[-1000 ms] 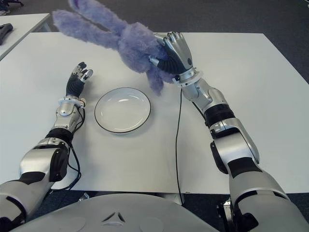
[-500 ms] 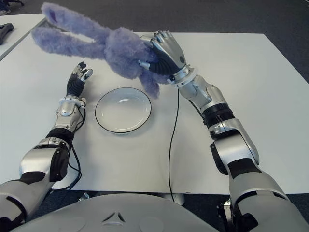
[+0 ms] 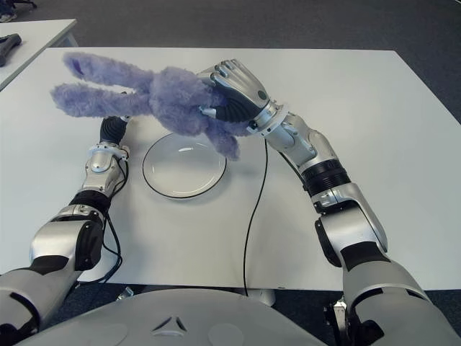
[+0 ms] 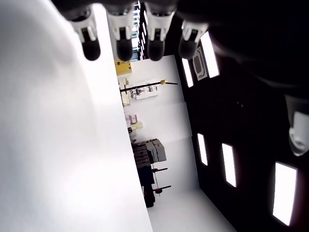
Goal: Put the doll into the plate.
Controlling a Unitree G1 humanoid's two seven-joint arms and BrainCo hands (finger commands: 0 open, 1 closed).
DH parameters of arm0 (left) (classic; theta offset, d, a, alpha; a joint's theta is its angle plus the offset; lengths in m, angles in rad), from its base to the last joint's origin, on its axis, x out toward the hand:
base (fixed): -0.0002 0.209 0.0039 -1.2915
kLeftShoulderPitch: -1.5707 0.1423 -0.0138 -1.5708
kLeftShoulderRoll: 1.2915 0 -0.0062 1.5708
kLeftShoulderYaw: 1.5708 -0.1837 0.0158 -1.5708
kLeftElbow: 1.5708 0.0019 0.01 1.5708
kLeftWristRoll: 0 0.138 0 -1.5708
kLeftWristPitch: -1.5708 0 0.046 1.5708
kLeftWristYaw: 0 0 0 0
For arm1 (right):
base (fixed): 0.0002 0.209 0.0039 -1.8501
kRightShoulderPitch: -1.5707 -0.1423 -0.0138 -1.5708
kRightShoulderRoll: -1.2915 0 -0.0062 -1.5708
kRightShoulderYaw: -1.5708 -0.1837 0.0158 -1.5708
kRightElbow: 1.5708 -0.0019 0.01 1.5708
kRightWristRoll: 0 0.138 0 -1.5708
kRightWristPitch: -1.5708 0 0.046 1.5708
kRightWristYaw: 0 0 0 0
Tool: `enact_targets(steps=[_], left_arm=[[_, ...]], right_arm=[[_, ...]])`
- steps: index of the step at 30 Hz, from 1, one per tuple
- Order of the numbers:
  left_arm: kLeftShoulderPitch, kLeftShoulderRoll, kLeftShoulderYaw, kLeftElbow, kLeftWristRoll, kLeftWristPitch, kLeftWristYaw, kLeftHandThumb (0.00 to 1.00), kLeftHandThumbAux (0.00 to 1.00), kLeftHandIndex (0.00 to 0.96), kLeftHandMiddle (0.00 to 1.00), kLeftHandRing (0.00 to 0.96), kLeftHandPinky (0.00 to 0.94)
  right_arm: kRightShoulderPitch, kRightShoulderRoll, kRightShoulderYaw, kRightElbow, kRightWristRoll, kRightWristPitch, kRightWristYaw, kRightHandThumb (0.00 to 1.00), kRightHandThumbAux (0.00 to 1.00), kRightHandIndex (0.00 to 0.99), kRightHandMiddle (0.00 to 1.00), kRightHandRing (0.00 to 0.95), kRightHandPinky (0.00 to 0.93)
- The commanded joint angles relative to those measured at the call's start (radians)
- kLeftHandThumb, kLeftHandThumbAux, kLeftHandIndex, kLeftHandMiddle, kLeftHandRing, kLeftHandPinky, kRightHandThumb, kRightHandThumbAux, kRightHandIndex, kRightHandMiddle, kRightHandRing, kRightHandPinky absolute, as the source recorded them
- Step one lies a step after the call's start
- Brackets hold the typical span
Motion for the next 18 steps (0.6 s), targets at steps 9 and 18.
enact_targets(steps=[9, 18], left_arm=[[0.253, -0.158, -0.034, 0.183, 0.035, 0.062, 0.025, 0.000, 0.402, 0.000, 0.000, 0.000, 0.000], [0.255, -0.158, -0.037, 0.186, 0.041, 0.063, 0.039, 0.000, 0.377, 0.000, 0.000, 0.000, 0.000]], right_arm=[[0.017, 0.019, 0.024, -0.001, 0.091, -0.061, 0.162, 0.864, 0.684, 0.763, 0.850, 0.848, 0.854], [0.033, 0.042, 0.031, 0.007, 0.101, -0.075, 0.204, 0.903, 0.672, 0.757, 0.847, 0.847, 0.849]])
